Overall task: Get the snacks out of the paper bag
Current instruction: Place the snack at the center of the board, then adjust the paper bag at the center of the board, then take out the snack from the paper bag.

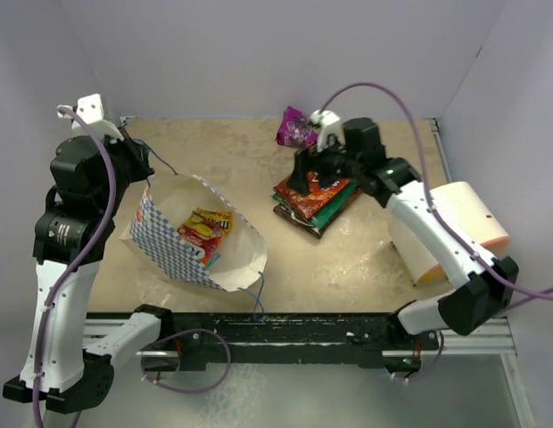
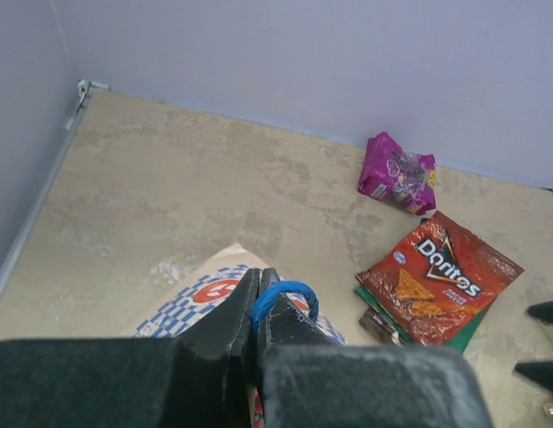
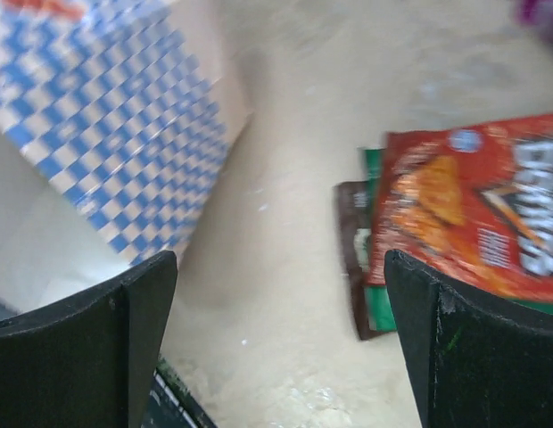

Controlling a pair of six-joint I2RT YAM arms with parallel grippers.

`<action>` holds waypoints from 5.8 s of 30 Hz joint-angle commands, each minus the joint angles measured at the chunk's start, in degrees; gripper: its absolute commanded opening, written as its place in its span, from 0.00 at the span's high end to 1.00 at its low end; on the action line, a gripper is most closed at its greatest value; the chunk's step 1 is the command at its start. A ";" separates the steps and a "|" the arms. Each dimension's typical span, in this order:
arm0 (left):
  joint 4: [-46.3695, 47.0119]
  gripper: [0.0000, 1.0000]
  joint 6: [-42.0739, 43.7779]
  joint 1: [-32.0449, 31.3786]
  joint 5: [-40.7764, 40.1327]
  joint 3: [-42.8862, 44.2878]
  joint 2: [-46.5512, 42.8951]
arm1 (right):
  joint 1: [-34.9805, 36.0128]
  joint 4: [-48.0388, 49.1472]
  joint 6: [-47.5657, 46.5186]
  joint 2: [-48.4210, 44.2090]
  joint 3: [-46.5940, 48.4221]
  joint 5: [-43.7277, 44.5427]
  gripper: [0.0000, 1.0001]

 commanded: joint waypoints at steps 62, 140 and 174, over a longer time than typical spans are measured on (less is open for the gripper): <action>-13.79 1.00 -7.93 -0.01 43.71 -2.44 -8.08 | 49.50 40.45 -55.91 -7.53 -41.09 2.80 0.42; -26.52 1.00 -15.92 -0.01 15.00 -3.18 -9.33 | 41.96 43.10 -32.14 26.94 -8.44 -12.19 0.91; -27.59 1.00 -14.24 -0.01 21.08 -4.72 -7.51 | 39.48 51.42 -81.83 23.96 -28.50 2.59 0.16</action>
